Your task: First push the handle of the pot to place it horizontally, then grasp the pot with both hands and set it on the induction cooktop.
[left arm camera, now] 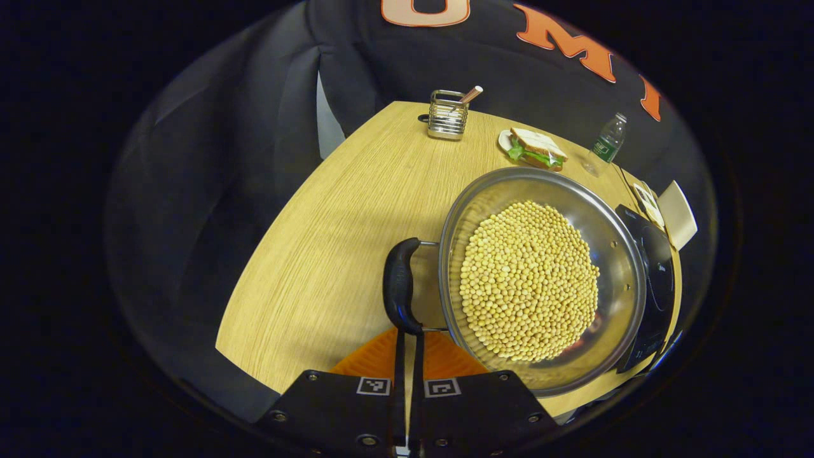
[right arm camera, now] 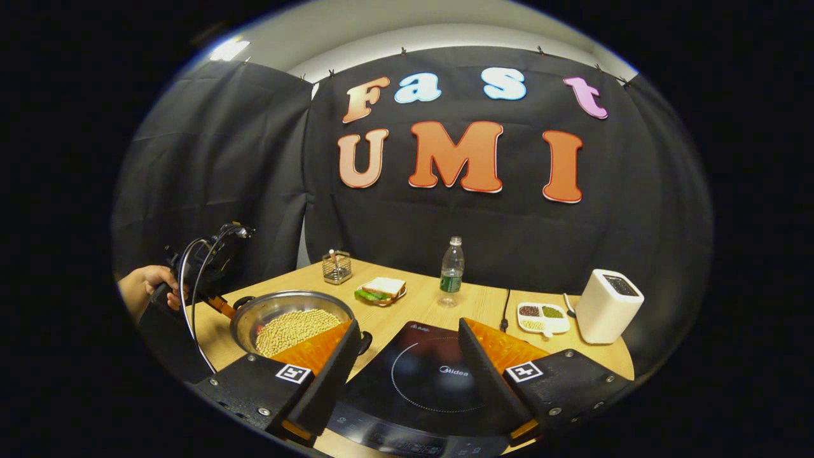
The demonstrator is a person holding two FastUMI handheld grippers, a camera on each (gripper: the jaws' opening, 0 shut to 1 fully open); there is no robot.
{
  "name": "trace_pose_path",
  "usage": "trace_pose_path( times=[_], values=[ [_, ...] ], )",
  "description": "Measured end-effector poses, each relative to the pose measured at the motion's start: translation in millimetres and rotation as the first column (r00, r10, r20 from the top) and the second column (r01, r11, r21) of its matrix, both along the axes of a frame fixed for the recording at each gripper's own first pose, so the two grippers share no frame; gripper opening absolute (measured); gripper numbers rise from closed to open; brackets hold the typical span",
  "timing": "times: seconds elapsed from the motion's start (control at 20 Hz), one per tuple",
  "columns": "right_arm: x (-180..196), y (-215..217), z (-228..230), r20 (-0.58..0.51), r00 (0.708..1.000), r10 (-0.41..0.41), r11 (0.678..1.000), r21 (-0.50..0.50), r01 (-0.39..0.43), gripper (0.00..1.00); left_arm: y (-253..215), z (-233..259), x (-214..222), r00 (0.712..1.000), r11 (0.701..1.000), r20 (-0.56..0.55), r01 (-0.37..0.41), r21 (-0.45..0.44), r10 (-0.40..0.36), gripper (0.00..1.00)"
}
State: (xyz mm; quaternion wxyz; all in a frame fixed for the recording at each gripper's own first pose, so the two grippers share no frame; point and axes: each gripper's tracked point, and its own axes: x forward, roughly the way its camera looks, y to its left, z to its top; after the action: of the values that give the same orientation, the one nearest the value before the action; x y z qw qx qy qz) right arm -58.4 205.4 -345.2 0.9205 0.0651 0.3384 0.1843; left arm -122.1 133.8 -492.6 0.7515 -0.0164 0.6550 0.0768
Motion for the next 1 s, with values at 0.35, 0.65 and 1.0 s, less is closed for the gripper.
trace_pose_path(
  times=[0.35,0.65,1.0],
  values=[
    [-21,85,-39,-0.216,0.973,0.086,0.991,0.121,-0.060,0.96,22,-19,37,0.990,0.992,0.112,0.076,0.099,-0.087,0.04],
    [-18,126,-70,-0.325,0.942,0.080,0.990,0.133,-0.038,0.95,37,-13,43,0.971,0.983,0.183,0.133,0.124,-0.154,0.05],
    [-14,144,-96,-0.405,0.914,0.023,0.995,0.096,0.017,0.95,38,61,75,0.855,0.962,0.443,0.213,0.174,-0.269,0.04]
  ],
)
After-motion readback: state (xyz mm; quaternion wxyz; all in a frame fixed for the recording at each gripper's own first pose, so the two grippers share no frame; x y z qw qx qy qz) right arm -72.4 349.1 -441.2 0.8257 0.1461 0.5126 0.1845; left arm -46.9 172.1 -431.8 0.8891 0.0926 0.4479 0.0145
